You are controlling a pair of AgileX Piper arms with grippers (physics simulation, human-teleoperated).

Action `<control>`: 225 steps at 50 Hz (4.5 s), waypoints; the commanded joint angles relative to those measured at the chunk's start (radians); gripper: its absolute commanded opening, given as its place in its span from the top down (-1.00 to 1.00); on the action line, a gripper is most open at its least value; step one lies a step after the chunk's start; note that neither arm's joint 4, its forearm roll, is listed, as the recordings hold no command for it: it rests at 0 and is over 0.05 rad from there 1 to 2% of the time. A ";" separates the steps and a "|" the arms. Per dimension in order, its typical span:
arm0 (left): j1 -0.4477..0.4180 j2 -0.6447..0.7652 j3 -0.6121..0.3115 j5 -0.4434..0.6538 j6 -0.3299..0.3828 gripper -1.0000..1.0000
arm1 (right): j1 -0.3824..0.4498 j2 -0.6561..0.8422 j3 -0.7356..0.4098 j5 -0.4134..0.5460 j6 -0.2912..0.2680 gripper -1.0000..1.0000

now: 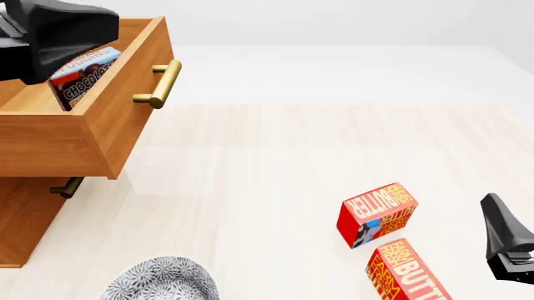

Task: Put the chocolate pudding in the top drawer of the cabinet and close it.

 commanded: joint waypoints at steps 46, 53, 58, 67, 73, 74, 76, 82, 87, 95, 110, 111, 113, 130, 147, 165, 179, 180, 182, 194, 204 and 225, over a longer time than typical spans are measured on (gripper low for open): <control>-0.249 0.190 0.258 -0.252 -0.096 -1.00 | 0.000 -0.010 0.001 0.007 -0.002 -1.00; -0.216 0.176 0.296 -0.271 -0.056 -1.00 | 0.000 -0.010 0.001 0.007 -0.002 -1.00; -0.228 0.186 0.298 -0.277 -0.065 -1.00 | 0.000 -0.010 0.001 0.007 -0.002 -1.00; -0.249 0.230 0.321 -0.309 -0.115 -1.00 | 0.000 -0.010 0.001 0.007 -0.002 -1.00; -0.225 0.230 0.331 -0.308 -0.117 -1.00 | 0.000 -0.010 0.001 0.007 -0.002 -1.00; -0.227 0.232 0.330 -0.307 -0.122 -1.00 | 0.000 -0.010 0.001 0.007 -0.002 -1.00; -0.223 0.236 0.336 -0.312 -0.121 -1.00 | 0.000 -0.010 0.001 0.007 -0.002 -1.00; -0.226 0.259 0.341 -0.320 -0.155 -1.00 | 0.000 -0.010 0.001 0.007 -0.002 -1.00; -0.207 0.253 0.351 -0.325 -0.169 -1.00 | 0.000 -0.010 0.001 0.007 -0.002 -1.00; -0.191 0.292 0.380 -0.362 -0.215 -1.00 | 0.000 -0.010 0.001 0.007 -0.002 -1.00; -0.173 0.339 0.414 -0.419 -0.294 -1.00 | 0.000 -0.010 0.001 0.007 -0.002 -1.00; -0.178 0.344 0.411 -0.418 -0.306 -1.00 | 0.000 -0.010 0.001 0.007 -0.002 -1.00; -0.161 0.341 0.418 -0.421 -0.294 -1.00 | 0.000 -0.010 0.001 0.007 -0.002 -1.00; -0.084 0.320 0.443 -0.433 -0.297 -1.00 | 0.000 -0.010 0.001 0.007 -0.002 -1.00; -0.001 0.308 0.458 -0.441 -0.288 -1.00 | 0.000 -0.010 0.001 0.007 -0.002 -1.00; 0.079 0.323 0.479 -0.466 -0.308 -1.00 | 0.000 -0.010 0.001 0.007 -0.002 -1.00; 0.137 0.305 0.491 -0.465 -0.328 -1.00 | 0.000 -0.010 0.001 0.007 -0.002 -1.00; 0.142 0.304 0.492 -0.465 -0.325 -1.00 | 0.000 -0.010 0.001 0.007 -0.002 -1.00; 0.149 0.298 0.492 -0.463 -0.332 -1.00 | 0.000 -0.010 0.001 0.007 -0.002 -1.00; 0.201 0.271 0.497 -0.457 -0.321 -1.00 | 0.000 -0.010 0.001 0.007 -0.002 -1.00; 0.279 0.257 0.524 -0.477 -0.269 -1.00 | 0.000 -0.010 0.001 0.007 -0.002 -1.00; 0.336 0.253 0.507 -0.465 -0.292 -1.00 | 0.000 -0.010 0.001 0.007 -0.002 -1.00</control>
